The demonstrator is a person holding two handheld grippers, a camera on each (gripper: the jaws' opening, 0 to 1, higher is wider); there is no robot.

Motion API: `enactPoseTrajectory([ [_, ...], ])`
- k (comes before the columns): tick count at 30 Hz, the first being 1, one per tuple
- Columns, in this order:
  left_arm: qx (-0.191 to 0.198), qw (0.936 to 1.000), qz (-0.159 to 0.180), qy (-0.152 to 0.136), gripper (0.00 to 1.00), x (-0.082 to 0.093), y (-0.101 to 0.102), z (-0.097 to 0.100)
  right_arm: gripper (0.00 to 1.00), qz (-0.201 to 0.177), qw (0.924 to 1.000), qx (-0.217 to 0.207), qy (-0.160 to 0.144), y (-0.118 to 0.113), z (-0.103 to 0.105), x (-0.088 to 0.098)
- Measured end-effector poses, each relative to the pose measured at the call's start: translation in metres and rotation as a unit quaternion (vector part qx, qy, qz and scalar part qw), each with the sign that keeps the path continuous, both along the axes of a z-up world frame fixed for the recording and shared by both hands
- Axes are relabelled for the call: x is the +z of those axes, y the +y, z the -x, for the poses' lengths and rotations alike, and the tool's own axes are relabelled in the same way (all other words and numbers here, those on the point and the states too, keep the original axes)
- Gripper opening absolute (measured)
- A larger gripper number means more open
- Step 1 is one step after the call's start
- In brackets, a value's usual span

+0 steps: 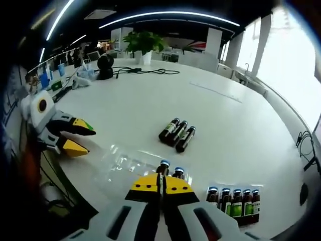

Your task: Grip medicine bottles put into box

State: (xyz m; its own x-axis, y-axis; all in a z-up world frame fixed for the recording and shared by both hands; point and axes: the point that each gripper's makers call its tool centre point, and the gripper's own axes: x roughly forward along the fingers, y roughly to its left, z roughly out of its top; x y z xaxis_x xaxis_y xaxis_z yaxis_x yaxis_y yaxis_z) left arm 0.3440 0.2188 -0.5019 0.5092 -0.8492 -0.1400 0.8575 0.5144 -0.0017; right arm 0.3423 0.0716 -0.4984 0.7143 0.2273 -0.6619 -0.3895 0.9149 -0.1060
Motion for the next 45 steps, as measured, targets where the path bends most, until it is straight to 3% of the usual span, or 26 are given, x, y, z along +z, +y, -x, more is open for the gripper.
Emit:
enactPoseTrajectory([
  [16,0.000,1.0000,0.000,0.000,0.18,0.000,0.000,0.000,0.00,-0.005,0.9996,0.006,0.027,0.001,0.005,-0.008],
  [27,0.002,1.0000,-0.003,0.000,0.18,-0.001,0.000,0.000,0.00,-0.014,0.9995,-0.003,0.027,0.002,0.004,-0.010],
  [28,0.002,1.0000,-0.003,0.000,0.18,-0.001,0.000,0.000,0.00,-0.005,0.9990,0.000,0.044,0.002,0.008,-0.016],
  [29,0.002,1.0000,-0.003,0.000,0.18,-0.001,0.000,0.000,0.00,-0.004,0.9992,0.014,0.038,0.007,0.008,-0.017],
  [41,0.003,1.0000,-0.005,-0.001,0.18,-0.001,0.000,-0.001,0.00,0.015,0.9996,-0.020,0.009,0.009,0.006,-0.014],
  [45,0.003,1.0000,-0.005,-0.001,0.18,-0.001,0.000,-0.001,0.00,0.018,0.9998,-0.010,-0.008,0.010,0.001,-0.012],
])
